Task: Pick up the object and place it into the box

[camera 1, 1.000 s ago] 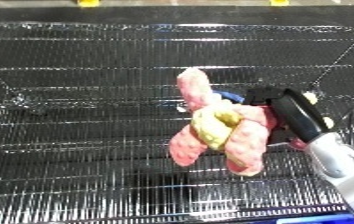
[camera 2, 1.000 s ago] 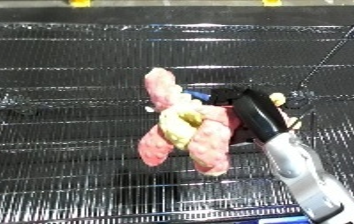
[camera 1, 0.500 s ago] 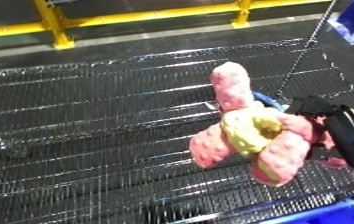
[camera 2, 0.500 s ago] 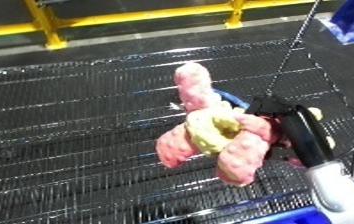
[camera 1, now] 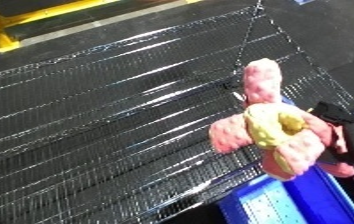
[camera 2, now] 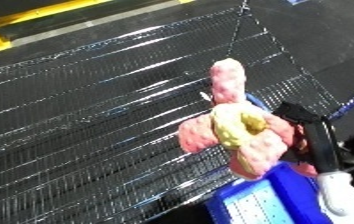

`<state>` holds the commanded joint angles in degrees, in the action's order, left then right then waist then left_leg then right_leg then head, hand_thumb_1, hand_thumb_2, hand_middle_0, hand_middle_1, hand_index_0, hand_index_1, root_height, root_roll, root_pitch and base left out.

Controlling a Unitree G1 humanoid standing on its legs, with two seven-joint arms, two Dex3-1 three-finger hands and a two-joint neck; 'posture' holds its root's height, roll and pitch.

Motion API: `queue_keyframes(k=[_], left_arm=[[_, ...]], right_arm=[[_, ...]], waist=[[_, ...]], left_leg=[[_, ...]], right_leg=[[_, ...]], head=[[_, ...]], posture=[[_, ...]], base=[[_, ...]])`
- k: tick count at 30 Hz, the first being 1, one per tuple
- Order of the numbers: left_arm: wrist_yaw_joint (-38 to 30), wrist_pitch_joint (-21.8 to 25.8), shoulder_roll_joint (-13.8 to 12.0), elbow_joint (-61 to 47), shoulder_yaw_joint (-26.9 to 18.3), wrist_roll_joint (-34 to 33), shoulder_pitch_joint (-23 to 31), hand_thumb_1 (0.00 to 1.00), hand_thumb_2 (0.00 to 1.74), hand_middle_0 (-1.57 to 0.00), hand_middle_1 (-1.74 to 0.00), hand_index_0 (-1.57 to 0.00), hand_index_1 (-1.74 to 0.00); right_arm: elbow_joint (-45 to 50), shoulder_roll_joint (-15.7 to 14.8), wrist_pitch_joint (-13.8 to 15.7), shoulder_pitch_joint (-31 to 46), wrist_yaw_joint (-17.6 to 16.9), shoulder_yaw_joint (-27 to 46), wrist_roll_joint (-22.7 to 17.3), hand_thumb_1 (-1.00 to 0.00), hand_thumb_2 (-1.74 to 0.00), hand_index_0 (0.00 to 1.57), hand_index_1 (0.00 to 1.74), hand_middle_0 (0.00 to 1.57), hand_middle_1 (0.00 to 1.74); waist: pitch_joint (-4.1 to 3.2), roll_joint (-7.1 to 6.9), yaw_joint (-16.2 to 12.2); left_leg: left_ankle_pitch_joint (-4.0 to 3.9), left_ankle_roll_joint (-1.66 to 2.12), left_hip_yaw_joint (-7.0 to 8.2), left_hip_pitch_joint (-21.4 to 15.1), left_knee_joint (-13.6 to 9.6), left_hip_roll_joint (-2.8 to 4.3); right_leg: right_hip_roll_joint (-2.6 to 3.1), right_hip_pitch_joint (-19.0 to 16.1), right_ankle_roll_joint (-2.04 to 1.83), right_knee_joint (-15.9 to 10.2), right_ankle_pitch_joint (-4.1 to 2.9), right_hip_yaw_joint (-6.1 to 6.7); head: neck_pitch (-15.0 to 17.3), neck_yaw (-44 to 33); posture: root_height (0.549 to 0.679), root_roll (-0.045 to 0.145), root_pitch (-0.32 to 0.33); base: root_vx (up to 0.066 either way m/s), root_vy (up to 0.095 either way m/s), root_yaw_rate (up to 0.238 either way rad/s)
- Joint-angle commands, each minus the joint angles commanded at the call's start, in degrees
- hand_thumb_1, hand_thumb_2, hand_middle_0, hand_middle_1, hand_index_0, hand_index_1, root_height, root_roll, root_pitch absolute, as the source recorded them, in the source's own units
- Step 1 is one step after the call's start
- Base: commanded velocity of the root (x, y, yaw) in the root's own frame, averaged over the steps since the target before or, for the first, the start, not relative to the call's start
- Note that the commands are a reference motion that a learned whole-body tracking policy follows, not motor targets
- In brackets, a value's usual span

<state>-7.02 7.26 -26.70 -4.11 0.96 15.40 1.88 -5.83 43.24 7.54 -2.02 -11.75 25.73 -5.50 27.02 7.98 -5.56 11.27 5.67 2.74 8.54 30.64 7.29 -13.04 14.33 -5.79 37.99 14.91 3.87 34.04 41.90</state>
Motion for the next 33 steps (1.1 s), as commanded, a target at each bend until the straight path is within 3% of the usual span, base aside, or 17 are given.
queue_keyframes(k=[4, 10, 13, 20, 21, 27, 33], left_arm=[[0.2, 0.0, 0.3, 0.6, 0.6, -0.1, -0.3, 1.00, 1.74, -1.57, -1.74, -1.57, -1.74], [0.7, 0.1, 0.5, 0.9, 1.0, -0.2, -0.6, 1.00, 1.74, -1.57, -1.74, -1.57, -1.74], [0.8, 0.2, 0.6, 0.7, 0.8, -0.2, -0.4, 1.00, 1.74, -1.57, -1.74, -1.57, -1.74], [0.8, 0.8, 0.4, 0.4, -0.4, 0.4, 0.3, 1.00, 1.74, -1.57, -1.74, -1.57, -1.74], [0.8, 1.1, 0.1, 0.3, -0.4, 0.9, 0.3, 1.00, 1.74, -1.57, -1.74, -1.57, -1.74], [1.0, 2.0, -0.6, -0.2, 0.0, 1.0, 0.3, 1.00, 1.74, -1.57, -1.74, -1.57, -1.74], [1.0, 2.3, -1.0, 0.0, 0.1, 1.1, 0.3, 1.00, 1.74, -1.57, -1.74, -1.57, -1.74]], right_arm=[[-2.6, -2.4, 1.1, 3.1, -1.2, 3.6, -3.0, -0.90, -1.57, 1.41, 1.57, 1.41, 1.57], [-7.4, -4.3, 2.3, 6.1, -1.5, 6.8, -6.8, -0.90, -1.57, 1.41, 1.57, 1.41, 1.57], [-9.6, -4.9, 2.4, 7.4, -1.3, 7.8, -7.5, -0.90, -1.57, 1.41, 1.57, 1.41, 1.57], [-16.0, -5.9, 2.6, 9.2, -1.1, 9.9, -10.8, -0.90, -1.57, 1.41, 1.57, 1.41, 1.57], [-19.3, -5.6, 2.4, 8.8, -1.3, 10.4, -12.9, -0.85, -1.48, 1.33, 1.48, 1.33, 1.48], [-30.7, -3.4, 2.6, 6.1, -1.6, 12.6, -19.9, -0.55, -0.96, 0.86, 0.96, 0.86, 0.96], [-36.3, -1.0, 2.7, 4.7, -1.3, 13.8, -21.2, -0.25, -0.44, 0.39, 0.44, 0.39, 0.44]], waist=[[-0.51, 0.58, -2.0], [-0.69, 1.68, -4.3], [-0.66, 2.19, -5.4], [-0.93, 2.71, -6.9], [-1.11, 2.79, -7.1], [-1.44, 2.83, -6.9], [-1.59, 2.77, -6.0]], left_leg=[[0.47, 0.08, 0.90, -1.2, -0.1, 0.08], [0.95, 0.14, 2.25, -1.8, 0.0, -0.06], [1.12, 0.15, 2.92, -2.1, -0.2, -0.08], [1.37, 0.20, 4.17, -2.1, -0.5, 0.01], [1.38, 0.26, 4.38, -2.0, -0.6, 0.04], [1.38, 0.58, 4.55, -1.6, -0.6, 0.22], [1.07, 0.72, 4.07, -1.3, -1.0, 0.35]], right_leg=[[0.01, -0.5, -0.07, -0.4, -0.04, 0.60], [-0.10, 0.0, -0.11, -0.7, -0.22, 1.56], [0.00, 0.4, -0.12, -0.9, -0.30, 2.03], [0.55, 1.2, -0.12, -1.5, -0.78, 3.14], [0.67, 1.4, -0.15, -1.8, -0.95, 3.30], [0.90, 1.5, -0.16, -2.5, -1.42, 3.32], [0.95, 1.4, -0.25, -2.6, -1.55, 2.75]], head=[[2.0, 3.1], [2.5, 6.4], [1.9, 6.4], [-3.3, 8.1], [-4.8, 8.6], [-5.1, 10.6], [-5.1, 12.6]], posture=[[0.644, 0.080, -0.141], [0.645, 0.090, -0.134], [0.646, 0.093, -0.127], [0.648, 0.100, -0.108], [0.649, 0.101, -0.103], [0.652, 0.100, -0.091], [0.653, 0.098, -0.087]], base=[[0.035, 0.029, -0.148], [0.013, 0.031, -0.156], [0.010, 0.021, -0.187], [0.009, 0.004, -0.164], [0.009, -0.007, -0.081], [0.002, -0.019, -0.021], [0.001, -0.031, 0.087]])
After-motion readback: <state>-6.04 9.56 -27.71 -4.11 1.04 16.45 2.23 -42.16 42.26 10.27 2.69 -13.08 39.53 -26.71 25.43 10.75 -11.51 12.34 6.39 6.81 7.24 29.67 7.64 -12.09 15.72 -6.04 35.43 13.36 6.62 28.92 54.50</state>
